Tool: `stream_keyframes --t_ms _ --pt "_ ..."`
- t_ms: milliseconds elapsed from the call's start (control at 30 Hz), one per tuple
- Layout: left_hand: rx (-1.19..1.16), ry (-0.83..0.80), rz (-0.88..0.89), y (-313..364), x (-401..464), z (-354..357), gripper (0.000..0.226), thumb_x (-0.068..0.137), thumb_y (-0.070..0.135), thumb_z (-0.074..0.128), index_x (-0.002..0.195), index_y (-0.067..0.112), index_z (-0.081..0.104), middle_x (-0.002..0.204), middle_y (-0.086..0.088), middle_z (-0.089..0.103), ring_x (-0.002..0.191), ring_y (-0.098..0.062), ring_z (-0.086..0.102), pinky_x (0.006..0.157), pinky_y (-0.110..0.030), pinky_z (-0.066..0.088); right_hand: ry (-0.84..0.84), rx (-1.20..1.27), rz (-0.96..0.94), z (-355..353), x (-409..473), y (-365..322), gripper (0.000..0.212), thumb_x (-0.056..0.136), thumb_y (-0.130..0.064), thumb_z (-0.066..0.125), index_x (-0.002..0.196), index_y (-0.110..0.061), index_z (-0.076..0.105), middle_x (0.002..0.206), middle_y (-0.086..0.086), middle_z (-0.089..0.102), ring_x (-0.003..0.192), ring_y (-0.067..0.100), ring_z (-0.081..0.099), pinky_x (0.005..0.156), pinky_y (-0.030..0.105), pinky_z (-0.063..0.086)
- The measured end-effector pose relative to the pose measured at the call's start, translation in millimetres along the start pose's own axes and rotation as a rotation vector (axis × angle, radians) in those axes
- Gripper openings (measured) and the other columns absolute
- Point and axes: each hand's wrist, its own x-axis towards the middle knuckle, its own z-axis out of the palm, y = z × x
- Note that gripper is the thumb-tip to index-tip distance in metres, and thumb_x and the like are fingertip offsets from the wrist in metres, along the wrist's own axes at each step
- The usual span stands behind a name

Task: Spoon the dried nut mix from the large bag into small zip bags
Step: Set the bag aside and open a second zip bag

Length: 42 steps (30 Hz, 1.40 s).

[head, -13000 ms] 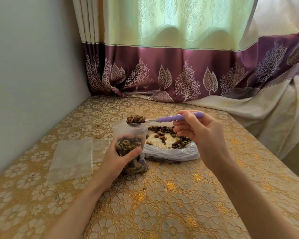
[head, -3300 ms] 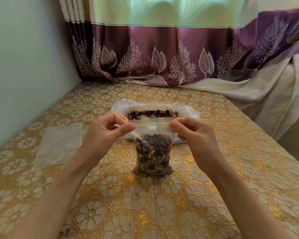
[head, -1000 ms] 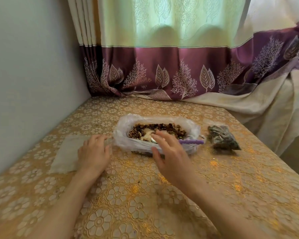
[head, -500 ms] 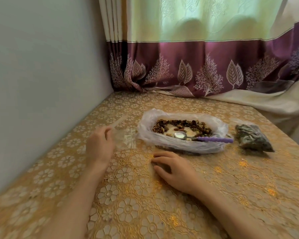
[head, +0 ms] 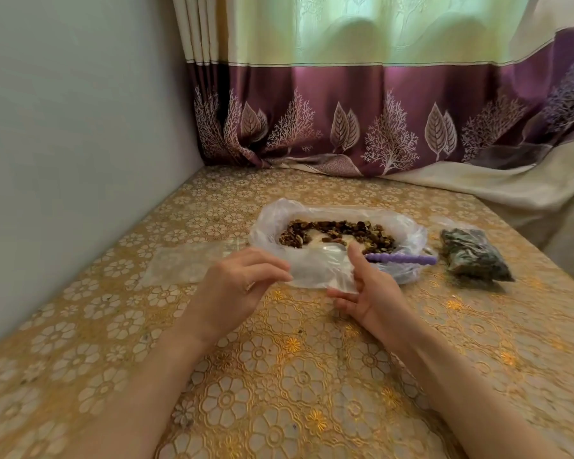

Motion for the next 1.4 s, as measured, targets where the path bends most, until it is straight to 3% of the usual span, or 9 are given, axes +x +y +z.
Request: stream_keyframes --t_ms 67,167,300,400,533,800,1033,1267,1400 --pt "0.002 -0.091 -0.011 0 -2 2 0.014 0.079 0.005 0.07 0.089 0.014 0.075 0.095 0.004 0.072 0.09 -0.008 0.066 0.082 -0.028 0.054 -0.005 -0.011 -0.021 -3 -1 1 0.022 0.09 -0.023 0.058 0.089 -0.003 0.066 0.073 0.006 0.067 0.056 0.012 0.063 0.047 0.022 0.051" --pt "0.054 -0.228 -0.111 -5 -5 4 0.02 0.081 0.003 0.067 0.09 0.02 0.074 0.099 0.01 0.069 0.094 -0.003 0.061 0.089 -0.029 0.052 -0.056 -0.09 -0.062 -7 -3 1 0.022 0.093 -0.013 0.054 0.088 -0.005 0.073 0.071 0.002 0.067 0.061 0.009 0.059 0.054 0.022 0.046" --pt "0.094 -0.189 -0.262 -14 -9 2 0.022 0.084 0.005 0.061 0.094 0.021 0.072 0.098 0.017 0.063 0.096 0.001 0.057 0.095 -0.025 0.046 -0.112 -0.286 -0.085 -7 -9 3 0.017 0.089 -0.008 0.058 0.087 -0.002 0.075 0.072 0.006 0.066 0.062 0.009 0.057 0.055 0.02 0.044" --pt "-0.008 -0.12 -0.285 -5 -7 5 0.024 0.085 0.008 0.063 0.099 0.027 0.065 0.09 0.021 0.061 0.083 0.008 0.057 0.078 -0.008 0.044 -0.071 -0.377 -0.113 -2 -13 6 0.011 0.084 -0.011 0.067 0.08 -0.01 0.076 0.068 0.004 0.069 0.06 0.007 0.06 0.054 0.016 0.048" --pt "-0.234 -0.08 -0.349 16 -2 21 0.012 0.087 0.021 0.061 0.082 0.032 0.058 0.069 0.012 0.062 0.064 -0.007 0.06 0.058 -0.018 0.049 -0.039 -0.614 -0.263 4 -19 8 0.01 0.082 -0.024 0.071 0.073 -0.024 0.074 0.061 -0.009 0.068 0.054 -0.001 0.056 0.053 0.012 0.043" --pt "-0.526 0.053 -0.48 22 0 21 0.031 0.08 0.042 0.058 0.076 0.013 0.064 0.064 -0.001 0.064 0.058 -0.013 0.059 0.059 -0.027 0.05 0.014 -0.848 -0.498 10 -24 11 0.019 0.076 -0.029 0.075 0.065 -0.021 0.062 0.058 -0.009 0.055 0.051 -0.003 0.046 0.052 0.013 0.038" --pt "-0.383 -0.04 -0.393 28 2 27 0.033 0.075 0.048 0.059 0.074 0.017 0.069 0.063 0.002 0.064 0.053 -0.002 0.049 0.051 -0.013 0.035 -0.037 -0.996 -0.638 14 -27 16 0.027 0.079 -0.027 0.074 0.063 -0.021 0.052 0.063 -0.01 0.051 0.059 -0.001 0.046 0.056 0.015 0.04" --pt "-0.564 -0.116 -0.434 25 2 19 0.012 0.078 0.032 0.061 0.077 0.021 0.067 0.064 0.01 0.062 0.058 -0.004 0.054 0.056 -0.017 0.043 -0.246 -0.76 -0.45 10 -26 12 0.02 0.079 -0.029 0.073 0.074 -0.011 0.066 0.063 -0.003 0.058 0.059 0.006 0.049 0.057 0.022 0.04" --pt "-0.545 -0.156 -0.419 24 2 18 0.011 0.082 0.03 0.059 0.081 0.02 0.065 0.067 0.009 0.062 0.06 -0.007 0.055 0.058 -0.025 0.046 -0.289 -0.653 -0.395 7 -26 10 0.016 0.082 -0.028 0.068 0.078 -0.013 0.067 0.061 -0.008 0.06 0.056 0.003 0.051 0.054 0.016 0.039"
